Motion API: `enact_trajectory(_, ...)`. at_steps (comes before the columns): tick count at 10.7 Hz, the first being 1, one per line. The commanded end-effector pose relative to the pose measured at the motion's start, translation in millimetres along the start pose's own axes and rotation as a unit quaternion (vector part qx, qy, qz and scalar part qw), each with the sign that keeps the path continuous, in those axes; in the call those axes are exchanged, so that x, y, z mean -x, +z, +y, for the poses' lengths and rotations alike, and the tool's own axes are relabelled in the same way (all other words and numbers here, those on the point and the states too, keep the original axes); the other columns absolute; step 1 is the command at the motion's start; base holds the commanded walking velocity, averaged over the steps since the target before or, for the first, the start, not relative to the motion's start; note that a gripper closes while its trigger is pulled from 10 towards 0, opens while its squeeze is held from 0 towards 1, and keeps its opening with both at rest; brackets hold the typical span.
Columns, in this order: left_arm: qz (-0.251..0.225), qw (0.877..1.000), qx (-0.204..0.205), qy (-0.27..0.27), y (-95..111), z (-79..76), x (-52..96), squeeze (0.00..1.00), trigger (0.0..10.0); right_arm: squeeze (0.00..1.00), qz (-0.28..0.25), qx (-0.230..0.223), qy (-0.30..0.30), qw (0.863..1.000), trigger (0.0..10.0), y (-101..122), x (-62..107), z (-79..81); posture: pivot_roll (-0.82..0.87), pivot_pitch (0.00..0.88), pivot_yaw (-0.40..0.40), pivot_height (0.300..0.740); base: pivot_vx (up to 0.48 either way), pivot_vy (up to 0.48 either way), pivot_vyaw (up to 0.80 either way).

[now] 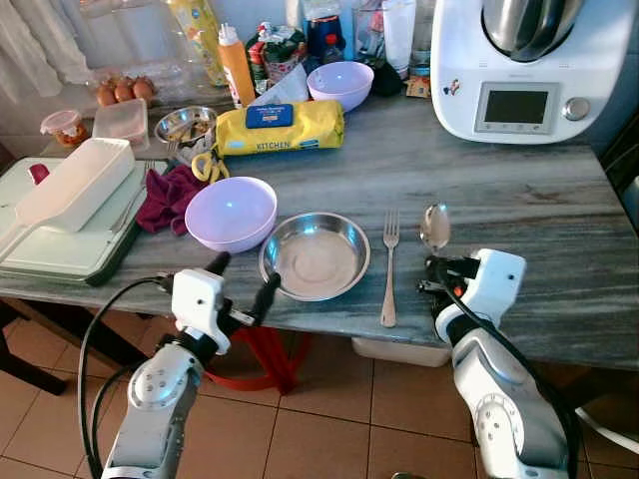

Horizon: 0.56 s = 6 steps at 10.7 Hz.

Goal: Setting the table

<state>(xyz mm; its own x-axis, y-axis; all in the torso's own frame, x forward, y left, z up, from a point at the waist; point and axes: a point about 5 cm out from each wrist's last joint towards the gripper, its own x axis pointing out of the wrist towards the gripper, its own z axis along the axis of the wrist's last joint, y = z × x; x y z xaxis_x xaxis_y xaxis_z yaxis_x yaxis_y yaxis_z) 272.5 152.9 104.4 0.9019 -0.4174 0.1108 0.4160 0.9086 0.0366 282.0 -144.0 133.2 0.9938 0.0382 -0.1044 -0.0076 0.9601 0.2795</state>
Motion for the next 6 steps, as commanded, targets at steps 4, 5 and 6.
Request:
enact_trajectory(4,0.002,1.000,0.000,-0.001,1.4,0.0,1.6,0.00,10.0,0.00,0.033,-0.001,-0.010,0.999,10.0,-9.4,-4.0,-2.4,-0.22,0.139,0.117,0.740,0.000,0.000,0.00)
enact_trajectory(5,0.003,1.000,0.000,-0.002,1.7,-0.2,1.2,0.00,10.0,0.00,0.045,0.009,-0.007,0.999,10.0,-10.8,-6.6,-2.3,-0.22,0.141,0.120,0.740,0.000,0.000,0.00)
enact_trajectory(6,0.003,1.000,0.000,-0.002,1.9,-0.4,0.7,0.00,10.0,0.00,0.046,0.006,-0.004,0.999,10.0,-11.2,-7.5,-1.9,-0.22,0.141,0.120,0.740,0.000,0.000,0.00)
